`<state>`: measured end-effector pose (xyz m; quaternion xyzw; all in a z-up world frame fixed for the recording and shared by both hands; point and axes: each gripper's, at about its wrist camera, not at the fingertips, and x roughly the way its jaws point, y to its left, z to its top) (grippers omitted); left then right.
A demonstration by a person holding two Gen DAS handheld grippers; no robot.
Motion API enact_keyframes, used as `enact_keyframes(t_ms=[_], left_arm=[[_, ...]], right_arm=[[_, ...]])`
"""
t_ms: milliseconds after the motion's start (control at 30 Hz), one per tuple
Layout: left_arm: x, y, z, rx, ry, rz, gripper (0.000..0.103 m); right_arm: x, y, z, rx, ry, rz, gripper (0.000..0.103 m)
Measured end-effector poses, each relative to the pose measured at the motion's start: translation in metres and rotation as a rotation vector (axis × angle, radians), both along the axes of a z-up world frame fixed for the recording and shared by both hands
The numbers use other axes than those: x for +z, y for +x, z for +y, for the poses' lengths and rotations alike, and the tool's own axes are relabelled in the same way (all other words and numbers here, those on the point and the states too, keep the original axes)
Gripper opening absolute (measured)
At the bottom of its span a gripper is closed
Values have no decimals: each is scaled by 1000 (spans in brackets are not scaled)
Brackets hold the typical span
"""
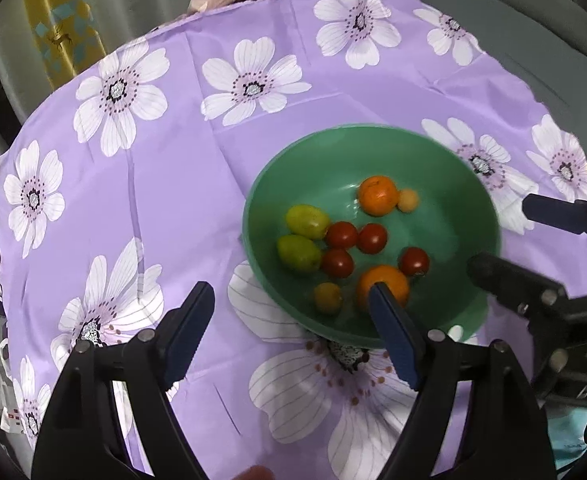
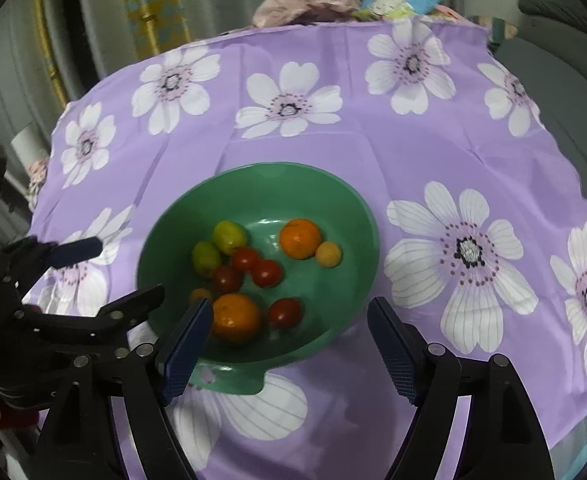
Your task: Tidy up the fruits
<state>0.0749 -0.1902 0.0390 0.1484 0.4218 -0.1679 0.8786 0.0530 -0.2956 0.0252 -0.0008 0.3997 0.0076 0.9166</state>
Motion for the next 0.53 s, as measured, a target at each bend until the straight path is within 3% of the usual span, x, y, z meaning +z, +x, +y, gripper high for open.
enact_keyframes(t_ms=[533], left_arm=[[18, -7, 3, 6, -42, -19, 80]], right_arm=[[22, -12, 8, 27, -27, -45, 80]])
